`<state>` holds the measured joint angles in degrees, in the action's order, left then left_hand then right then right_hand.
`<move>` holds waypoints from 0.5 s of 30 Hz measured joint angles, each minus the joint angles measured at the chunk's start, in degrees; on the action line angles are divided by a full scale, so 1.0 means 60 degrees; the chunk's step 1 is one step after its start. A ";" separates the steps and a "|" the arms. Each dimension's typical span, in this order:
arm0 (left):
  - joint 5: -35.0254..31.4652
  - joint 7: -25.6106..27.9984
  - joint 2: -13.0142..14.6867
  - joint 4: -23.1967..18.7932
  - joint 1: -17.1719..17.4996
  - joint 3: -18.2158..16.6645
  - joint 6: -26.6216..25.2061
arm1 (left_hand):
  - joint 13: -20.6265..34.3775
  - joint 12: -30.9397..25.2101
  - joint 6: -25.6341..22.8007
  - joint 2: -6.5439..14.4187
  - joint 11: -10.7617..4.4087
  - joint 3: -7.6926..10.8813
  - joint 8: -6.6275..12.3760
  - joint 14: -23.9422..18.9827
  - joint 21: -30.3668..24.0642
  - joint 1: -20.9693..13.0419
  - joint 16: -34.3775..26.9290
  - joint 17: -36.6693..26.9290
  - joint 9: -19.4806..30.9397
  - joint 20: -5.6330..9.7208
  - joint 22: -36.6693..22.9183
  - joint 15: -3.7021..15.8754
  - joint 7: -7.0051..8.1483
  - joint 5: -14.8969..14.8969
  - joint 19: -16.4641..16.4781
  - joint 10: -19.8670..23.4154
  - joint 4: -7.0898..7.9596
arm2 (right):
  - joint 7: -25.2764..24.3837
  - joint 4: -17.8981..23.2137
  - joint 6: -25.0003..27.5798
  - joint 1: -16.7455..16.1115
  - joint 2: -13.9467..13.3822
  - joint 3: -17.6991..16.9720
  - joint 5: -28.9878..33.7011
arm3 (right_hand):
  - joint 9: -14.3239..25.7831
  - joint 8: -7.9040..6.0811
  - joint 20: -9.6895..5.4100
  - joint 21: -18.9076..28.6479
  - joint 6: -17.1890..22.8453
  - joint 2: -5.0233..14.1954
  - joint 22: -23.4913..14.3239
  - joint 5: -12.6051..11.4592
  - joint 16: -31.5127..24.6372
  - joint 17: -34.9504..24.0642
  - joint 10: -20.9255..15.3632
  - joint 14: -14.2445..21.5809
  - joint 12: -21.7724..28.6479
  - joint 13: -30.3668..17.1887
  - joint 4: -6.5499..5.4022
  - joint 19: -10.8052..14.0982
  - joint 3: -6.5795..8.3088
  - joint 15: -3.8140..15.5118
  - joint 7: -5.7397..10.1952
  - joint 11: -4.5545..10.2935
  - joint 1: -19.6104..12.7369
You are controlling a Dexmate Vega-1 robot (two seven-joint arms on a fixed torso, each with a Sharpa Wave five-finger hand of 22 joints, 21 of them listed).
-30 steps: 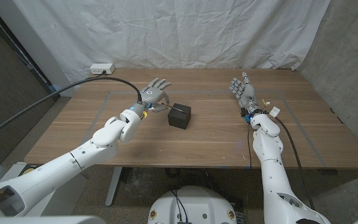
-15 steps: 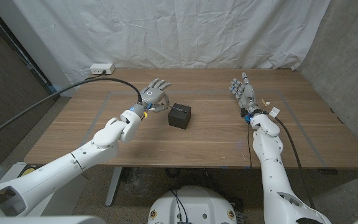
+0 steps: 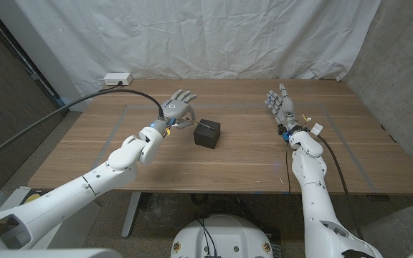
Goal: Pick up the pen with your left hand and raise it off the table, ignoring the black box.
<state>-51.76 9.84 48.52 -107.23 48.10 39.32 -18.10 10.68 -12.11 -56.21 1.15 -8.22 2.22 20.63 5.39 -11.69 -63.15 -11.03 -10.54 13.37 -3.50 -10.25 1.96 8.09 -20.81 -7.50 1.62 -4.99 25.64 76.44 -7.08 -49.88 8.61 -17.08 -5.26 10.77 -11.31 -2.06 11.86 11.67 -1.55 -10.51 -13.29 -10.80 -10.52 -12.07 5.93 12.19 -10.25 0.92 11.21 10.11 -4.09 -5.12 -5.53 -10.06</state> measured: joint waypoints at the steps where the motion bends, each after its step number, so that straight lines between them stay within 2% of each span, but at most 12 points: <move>1: 0.0000 0.0003 -0.0001 0.0000 0.0002 0.0000 0.0000 | 0.0000 -0.0005 0.0000 0.0008 -0.0014 0.0000 0.0000 0.0000 0.0000 -0.0008 0.0000 0.0000 0.0012 -0.0021 0.0000 0.0000 0.0000 0.0000 0.0022 0.0014 0.0000 | 0.0001 -0.0001 0.0000 0.0000 0.0000 0.0000 0.0000 | 0.0000 0.0000 0.0000 0.0000 0.0000 0.0000 0.0000 0.0000 0.0000 0.0000 0.0000 0.0000 0.0000 0.0000 0.0000 0.0000 0.0000 0.0000 0.0000 0.0000 0.0000; 15: 0.0132 0.0154 -0.0048 0.0070 0.0036 0.0000 -0.0022 | 0.0000 -0.0005 -0.0449 0.0089 -0.0065 -0.0041 0.0308 -0.0207 0.0000 -0.0169 0.0001 0.0001 0.0116 -0.0081 0.0000 -0.0003 -0.0172 0.0002 0.0157 0.0238 -0.0041 | 0.0005 -0.0070 0.0010 0.0034 -0.0009 0.0000 0.0043 | 0.0000 0.0000 0.0000 0.0000 0.0000 0.0000 0.0000 0.0000 0.0000 0.0000 0.0000 0.0000 0.0000 0.0000 0.0000 0.0000 0.0000 0.0000 0.0000 0.0000 0.0000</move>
<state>-50.97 10.77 48.24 -106.80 48.31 39.33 -18.23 10.68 -12.14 -58.91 1.69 -8.61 1.97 22.48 4.14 -11.70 -64.16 -11.02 -10.53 14.06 -3.98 -10.25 1.94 7.06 -20.80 -6.56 3.04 -5.24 25.67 76.02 -7.02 -49.67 8.56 -17.08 -5.00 10.77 -11.31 -2.05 11.86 11.67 -1.55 -10.51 -13.29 -10.80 -10.52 -12.07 5.93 12.19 -10.25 0.92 11.21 10.11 -4.09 -5.12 -5.53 -10.06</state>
